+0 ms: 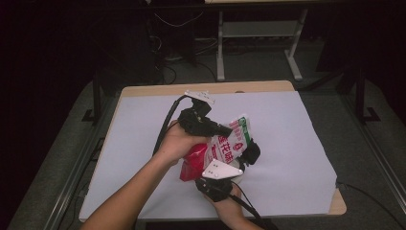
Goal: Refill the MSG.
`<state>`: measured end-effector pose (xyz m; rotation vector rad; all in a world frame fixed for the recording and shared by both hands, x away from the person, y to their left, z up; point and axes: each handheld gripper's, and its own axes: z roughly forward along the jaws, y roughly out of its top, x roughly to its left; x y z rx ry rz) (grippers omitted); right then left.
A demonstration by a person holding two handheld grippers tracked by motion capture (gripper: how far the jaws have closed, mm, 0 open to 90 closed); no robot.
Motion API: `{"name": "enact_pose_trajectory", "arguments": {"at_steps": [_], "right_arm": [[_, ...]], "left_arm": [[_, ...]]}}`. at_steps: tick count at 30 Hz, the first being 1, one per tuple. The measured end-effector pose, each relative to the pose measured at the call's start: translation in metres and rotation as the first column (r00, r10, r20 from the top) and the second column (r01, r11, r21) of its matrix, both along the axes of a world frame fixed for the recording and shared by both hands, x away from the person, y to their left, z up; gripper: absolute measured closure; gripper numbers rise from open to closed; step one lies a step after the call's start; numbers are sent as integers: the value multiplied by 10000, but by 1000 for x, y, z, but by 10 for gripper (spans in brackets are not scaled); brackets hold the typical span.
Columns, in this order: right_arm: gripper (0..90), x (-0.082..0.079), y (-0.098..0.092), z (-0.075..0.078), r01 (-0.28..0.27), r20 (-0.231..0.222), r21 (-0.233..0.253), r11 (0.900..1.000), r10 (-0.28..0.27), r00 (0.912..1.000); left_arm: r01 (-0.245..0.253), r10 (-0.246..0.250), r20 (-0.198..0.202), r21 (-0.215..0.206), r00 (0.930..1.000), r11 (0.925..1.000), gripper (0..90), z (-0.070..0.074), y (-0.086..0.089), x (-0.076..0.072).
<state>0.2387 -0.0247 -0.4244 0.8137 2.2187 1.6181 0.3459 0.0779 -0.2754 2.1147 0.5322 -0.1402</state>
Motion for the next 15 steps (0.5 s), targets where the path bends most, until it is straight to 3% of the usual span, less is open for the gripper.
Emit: {"name": "enact_pose_trajectory", "arguments": {"at_steps": [15], "right_arm": [[900,1,0,1,-24,22,23,10000,24,10000]], "left_arm": [[10,-10,7,14,10000,10000,900,0,0,0]]}}
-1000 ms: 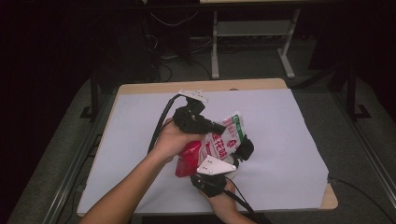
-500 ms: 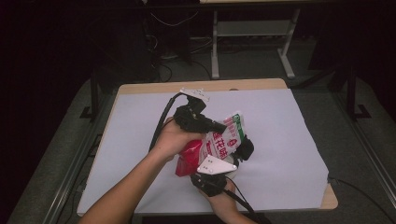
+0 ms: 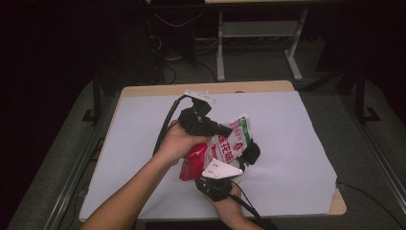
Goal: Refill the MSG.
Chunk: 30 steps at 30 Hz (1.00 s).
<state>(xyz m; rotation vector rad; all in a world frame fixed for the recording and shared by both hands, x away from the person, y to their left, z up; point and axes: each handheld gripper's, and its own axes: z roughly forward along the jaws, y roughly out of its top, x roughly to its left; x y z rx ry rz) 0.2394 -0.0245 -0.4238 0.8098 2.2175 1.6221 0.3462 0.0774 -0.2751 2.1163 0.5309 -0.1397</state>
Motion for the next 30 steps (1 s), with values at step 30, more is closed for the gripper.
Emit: {"name": "enact_pose_trajectory", "arguments": {"at_steps": [30], "right_arm": [[900,0,2,1,-37,11,17,10000,37,10000]], "left_arm": [[25,-25,-37,-71,10000,10000,900,-1,-2,0]]}}
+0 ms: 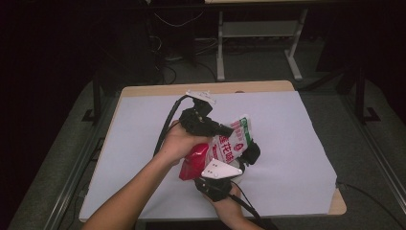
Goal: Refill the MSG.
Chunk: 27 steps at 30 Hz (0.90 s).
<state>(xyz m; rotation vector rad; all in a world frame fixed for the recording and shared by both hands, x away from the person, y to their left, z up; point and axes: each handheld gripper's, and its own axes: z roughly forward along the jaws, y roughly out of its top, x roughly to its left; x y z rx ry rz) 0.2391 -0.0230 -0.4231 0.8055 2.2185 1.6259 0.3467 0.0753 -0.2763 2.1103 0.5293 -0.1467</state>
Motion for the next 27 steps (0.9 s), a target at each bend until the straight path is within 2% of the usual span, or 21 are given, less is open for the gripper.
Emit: {"name": "enact_pose_trajectory", "arguments": {"at_steps": [27], "right_arm": [[900,0,0,0,-66,8,2,10000,66,10000]], "left_arm": [[-23,23,-48,-56,10000,10000,899,-1,1,0]]}}
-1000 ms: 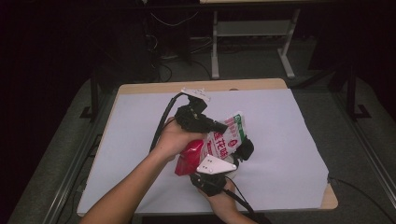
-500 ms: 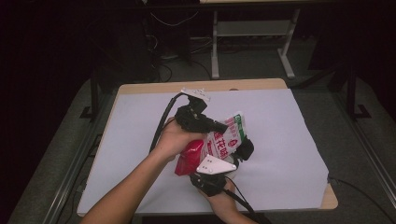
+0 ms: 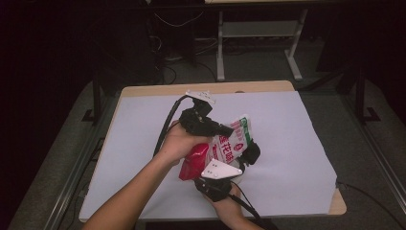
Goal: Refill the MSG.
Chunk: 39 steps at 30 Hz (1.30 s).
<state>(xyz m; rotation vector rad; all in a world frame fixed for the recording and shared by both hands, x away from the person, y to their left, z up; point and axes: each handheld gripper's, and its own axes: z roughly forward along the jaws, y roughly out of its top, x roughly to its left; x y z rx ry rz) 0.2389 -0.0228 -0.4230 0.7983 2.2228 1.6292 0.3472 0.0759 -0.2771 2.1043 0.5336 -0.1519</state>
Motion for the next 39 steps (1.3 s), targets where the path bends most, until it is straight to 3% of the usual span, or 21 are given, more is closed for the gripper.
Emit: {"name": "enact_pose_trajectory", "arguments": {"at_steps": [39], "right_arm": [[900,0,1,1,-18,6,26,10000,18,10000]], "left_arm": [[-66,66,-59,18,10000,10000,899,0,-1,1]]}}
